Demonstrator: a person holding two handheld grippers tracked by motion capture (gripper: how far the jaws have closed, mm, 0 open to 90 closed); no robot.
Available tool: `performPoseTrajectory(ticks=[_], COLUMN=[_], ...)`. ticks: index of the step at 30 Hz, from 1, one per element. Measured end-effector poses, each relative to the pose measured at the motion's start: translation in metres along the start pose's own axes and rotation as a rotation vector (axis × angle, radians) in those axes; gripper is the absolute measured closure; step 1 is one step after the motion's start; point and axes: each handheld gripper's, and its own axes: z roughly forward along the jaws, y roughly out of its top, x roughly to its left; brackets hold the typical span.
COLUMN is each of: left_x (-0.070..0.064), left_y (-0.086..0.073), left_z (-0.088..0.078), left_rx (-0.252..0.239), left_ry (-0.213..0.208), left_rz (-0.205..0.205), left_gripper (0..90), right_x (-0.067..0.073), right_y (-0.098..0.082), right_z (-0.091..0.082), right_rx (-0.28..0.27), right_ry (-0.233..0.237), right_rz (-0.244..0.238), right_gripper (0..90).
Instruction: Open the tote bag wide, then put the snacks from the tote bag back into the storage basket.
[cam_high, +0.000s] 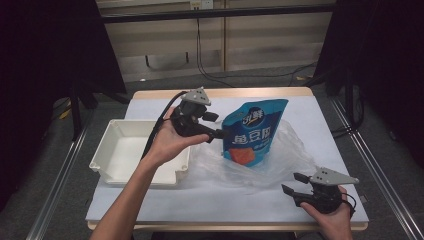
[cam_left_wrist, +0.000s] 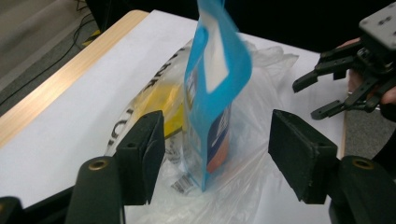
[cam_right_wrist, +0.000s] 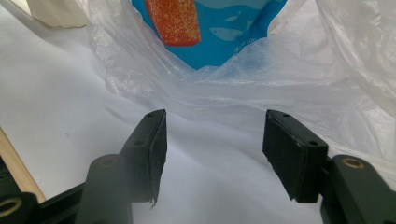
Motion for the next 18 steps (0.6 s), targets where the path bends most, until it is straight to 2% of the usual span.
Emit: performPoseTrajectory(ticks=[8,11,13,18], left_x=[-0.001,0.003,0.005,0.005], left_y=[0.03,0.043,0.049,0.066], left_z=[0.001,0.004,0.007,0.014], left_rx=[0.086,0.116,0.126,0.18], left_ry=[0.01,0.001,0.0,0.007], left_rz=[0.043,0.041,0.022,0.03], left_gripper=[36.3,36.6,37.1,41.9], right_x=[-0.001,0.0,0.0,0.002], right_y=[-0.002,0.0,0.0,-0.001], right_z=[-0.002,0.0,0.003,0.0], right_rx=[0.003,0.015,0.019,0.01], right_ry=[0.007,0.009,0.013,0.015], right_rz=[-0.008,-0.012,-0.016,-0.016], right_gripper=[41.9,41.7,41.6,41.3])
